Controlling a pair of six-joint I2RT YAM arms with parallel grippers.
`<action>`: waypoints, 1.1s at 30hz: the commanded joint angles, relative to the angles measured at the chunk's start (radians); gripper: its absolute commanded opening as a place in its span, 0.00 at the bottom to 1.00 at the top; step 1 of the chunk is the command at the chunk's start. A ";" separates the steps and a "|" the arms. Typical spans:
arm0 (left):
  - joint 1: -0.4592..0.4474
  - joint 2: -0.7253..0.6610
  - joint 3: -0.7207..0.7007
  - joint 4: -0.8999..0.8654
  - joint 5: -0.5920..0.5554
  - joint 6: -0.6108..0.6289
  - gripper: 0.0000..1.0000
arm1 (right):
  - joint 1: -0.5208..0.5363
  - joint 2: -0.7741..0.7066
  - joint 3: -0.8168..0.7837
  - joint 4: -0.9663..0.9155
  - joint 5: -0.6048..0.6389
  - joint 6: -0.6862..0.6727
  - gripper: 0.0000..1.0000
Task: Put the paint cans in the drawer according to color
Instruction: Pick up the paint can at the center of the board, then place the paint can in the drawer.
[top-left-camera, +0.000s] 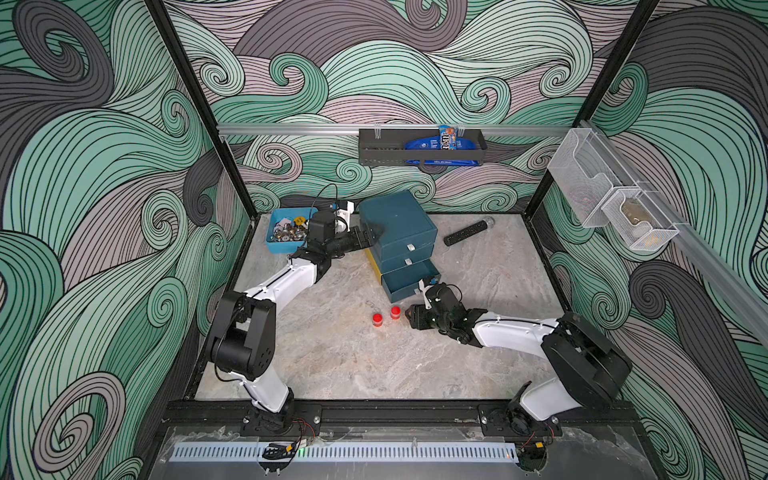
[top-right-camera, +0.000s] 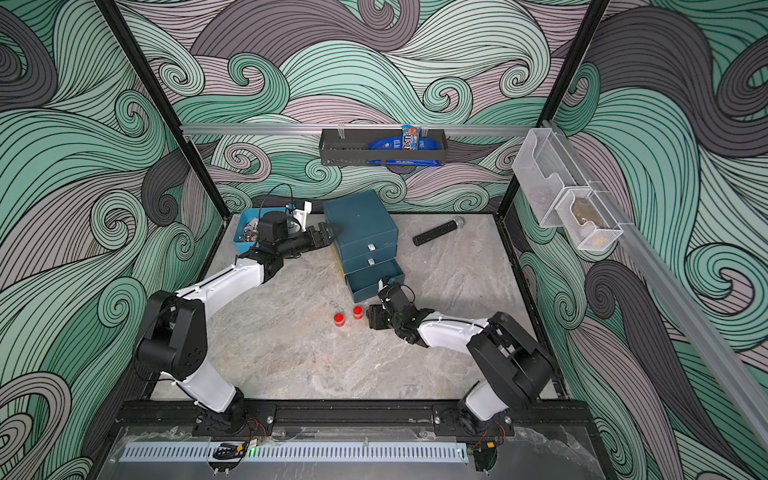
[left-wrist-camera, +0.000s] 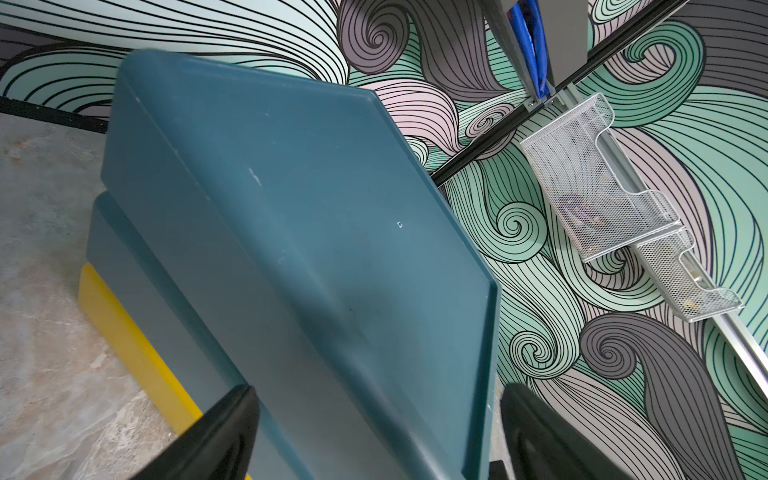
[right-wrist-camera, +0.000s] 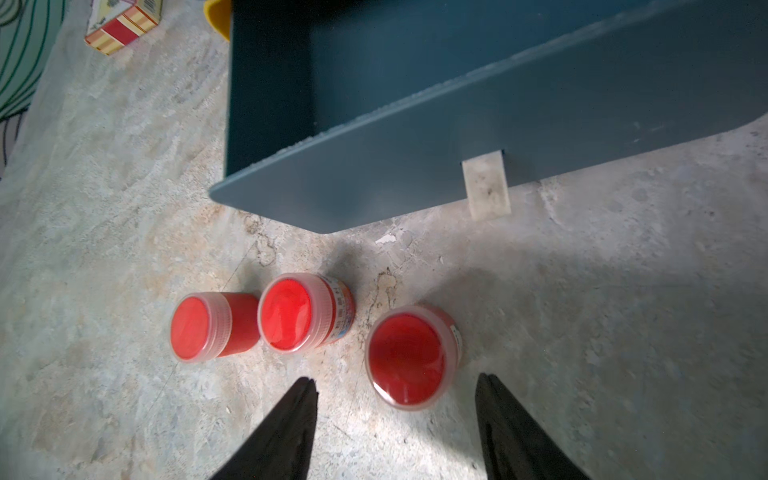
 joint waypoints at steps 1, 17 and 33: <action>0.003 -0.002 0.002 0.010 0.001 0.010 0.94 | 0.006 0.026 0.032 -0.014 0.046 -0.016 0.56; 0.003 -0.001 0.003 0.006 0.000 0.013 0.94 | 0.006 -0.133 0.045 -0.118 0.174 -0.058 0.20; 0.003 -0.004 0.003 0.003 -0.005 0.017 0.94 | -0.186 0.030 0.365 -0.199 0.078 -0.179 0.18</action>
